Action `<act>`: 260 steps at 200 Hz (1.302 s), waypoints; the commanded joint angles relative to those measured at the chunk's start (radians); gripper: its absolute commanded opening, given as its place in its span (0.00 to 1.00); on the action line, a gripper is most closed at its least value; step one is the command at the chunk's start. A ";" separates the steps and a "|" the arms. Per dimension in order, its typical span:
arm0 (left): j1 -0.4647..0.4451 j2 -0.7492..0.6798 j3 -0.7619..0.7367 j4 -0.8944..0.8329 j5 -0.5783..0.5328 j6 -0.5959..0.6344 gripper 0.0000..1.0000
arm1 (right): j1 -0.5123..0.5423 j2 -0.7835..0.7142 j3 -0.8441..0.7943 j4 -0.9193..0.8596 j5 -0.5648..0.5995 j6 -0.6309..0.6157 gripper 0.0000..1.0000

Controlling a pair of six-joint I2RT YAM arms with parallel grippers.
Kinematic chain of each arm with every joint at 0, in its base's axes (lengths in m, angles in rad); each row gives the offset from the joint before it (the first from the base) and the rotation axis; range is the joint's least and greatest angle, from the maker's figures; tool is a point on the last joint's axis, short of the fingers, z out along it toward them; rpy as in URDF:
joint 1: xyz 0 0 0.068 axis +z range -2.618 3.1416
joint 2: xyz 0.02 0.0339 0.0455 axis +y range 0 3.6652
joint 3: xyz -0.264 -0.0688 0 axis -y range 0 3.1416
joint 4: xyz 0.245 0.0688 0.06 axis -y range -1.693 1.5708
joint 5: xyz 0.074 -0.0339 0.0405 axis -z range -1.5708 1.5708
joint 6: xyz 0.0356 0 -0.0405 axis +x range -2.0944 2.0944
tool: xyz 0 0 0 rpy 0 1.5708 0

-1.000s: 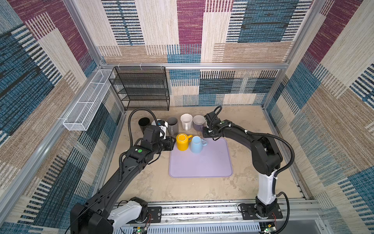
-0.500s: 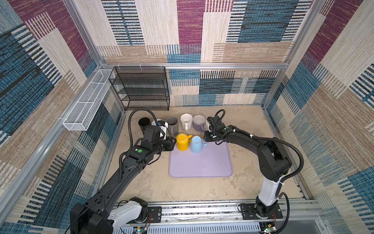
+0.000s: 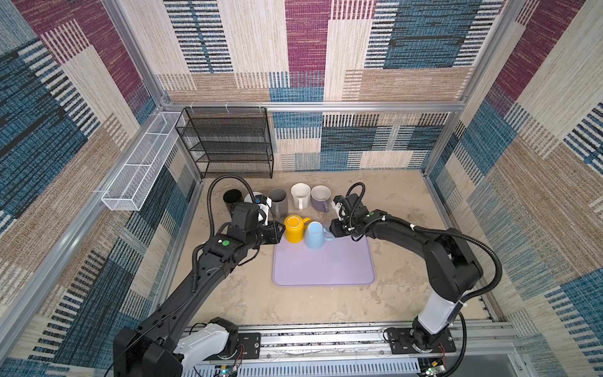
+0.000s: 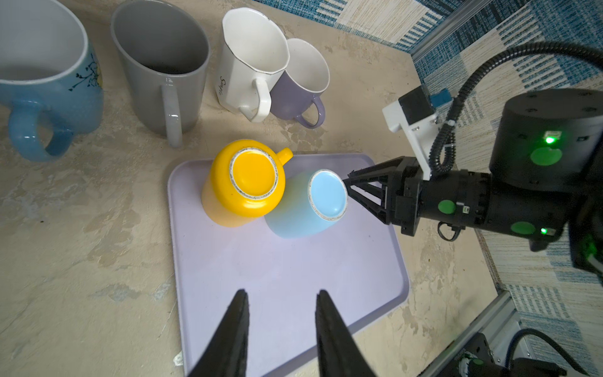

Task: Turn the mug right side up
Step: 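Open the right gripper and move it toward the light-blue mug on the tray, then move the left gripper over the upside-down light-blue mug while the right gripper withdraws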

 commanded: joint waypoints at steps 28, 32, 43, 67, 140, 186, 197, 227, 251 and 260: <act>0.000 0.002 0.010 -0.009 0.000 0.000 0.32 | 0.047 -0.057 -0.085 0.085 -0.024 0.003 0.34; -0.001 0.002 0.010 -0.009 -0.001 -0.001 0.32 | 0.052 -0.064 -0.093 0.087 -0.024 0.007 0.34; 0.000 0.004 0.010 -0.011 -0.003 -0.002 0.32 | 0.068 -0.080 -0.109 0.097 -0.031 0.015 0.34; 0.000 0.009 0.012 -0.014 -0.012 -0.006 0.32 | 0.111 -0.104 -0.127 0.110 -0.047 0.022 0.34; 0.000 0.022 0.021 -0.023 -0.015 -0.021 0.32 | 0.224 -0.089 -0.123 0.182 -0.114 0.084 0.32; -0.001 0.010 0.007 -0.034 -0.025 -0.019 0.32 | 0.285 -0.074 -0.081 0.184 -0.129 0.092 0.32; -0.001 0.004 0.000 -0.034 -0.025 -0.017 0.32 | 0.289 -0.090 -0.081 0.186 -0.125 0.095 0.32; -0.006 -0.005 -0.024 -0.034 -0.009 -0.023 0.32 | 0.289 -0.164 -0.071 0.145 -0.031 0.085 0.32; -0.022 -0.003 -0.044 -0.034 -0.007 -0.031 0.32 | 0.289 -0.219 -0.063 0.117 0.047 0.068 0.33; -0.029 -0.002 -0.053 -0.034 -0.012 -0.035 0.31 | 0.289 -0.237 -0.065 0.112 0.073 0.065 0.34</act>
